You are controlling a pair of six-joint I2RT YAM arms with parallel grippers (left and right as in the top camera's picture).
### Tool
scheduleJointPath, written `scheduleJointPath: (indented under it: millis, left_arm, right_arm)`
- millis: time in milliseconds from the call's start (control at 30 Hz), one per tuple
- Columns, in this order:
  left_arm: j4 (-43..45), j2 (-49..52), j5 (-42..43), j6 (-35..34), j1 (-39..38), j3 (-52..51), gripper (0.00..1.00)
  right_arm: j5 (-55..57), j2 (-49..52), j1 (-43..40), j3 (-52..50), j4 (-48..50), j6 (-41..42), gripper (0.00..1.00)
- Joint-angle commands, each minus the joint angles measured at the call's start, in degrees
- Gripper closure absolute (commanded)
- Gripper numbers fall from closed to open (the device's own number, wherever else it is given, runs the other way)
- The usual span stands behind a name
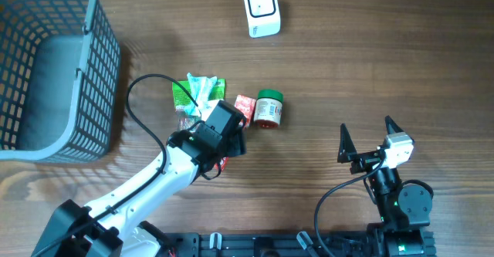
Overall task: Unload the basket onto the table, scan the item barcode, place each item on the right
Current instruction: 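Retract the left gripper beside the basket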
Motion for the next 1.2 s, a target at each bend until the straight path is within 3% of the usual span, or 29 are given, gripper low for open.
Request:
scheduleJointPath:
  millis: [0, 133, 333, 1067, 1167]
  left_arm:
    - [0.37, -3.37, -1.53, -0.42, 2.84, 3.1, 0.03]
    - [1.33, -9.31, -1.62, 5.81, 12.81, 6.8, 0.04]
    - [-0.7, -10.16, -2.23, 7.37, 28.0, 6.75, 0.0]
    - [-0.72, -10.16, -2.23, 7.37, 28.61, 6.75, 0.0]
    - [-0.72, -10.16, -2.23, 7.37, 28.61, 6.75, 0.0]
  right_arm:
    - [0.17, -0.24, -0.17, -0.07, 0.26, -0.48, 0.0]
    - [0.17, -0.24, -0.17, -0.07, 0.26, -0.48, 0.0]
    - [0.17, -0.24, -0.17, -0.07, 0.26, -0.5, 0.0]
    - [0.13, -0.24, -0.17, -0.07, 0.39, -0.46, 0.0]
    - [-3.17, -0.24, -0.17, 0.22, 0.24, 6.45, 0.01]
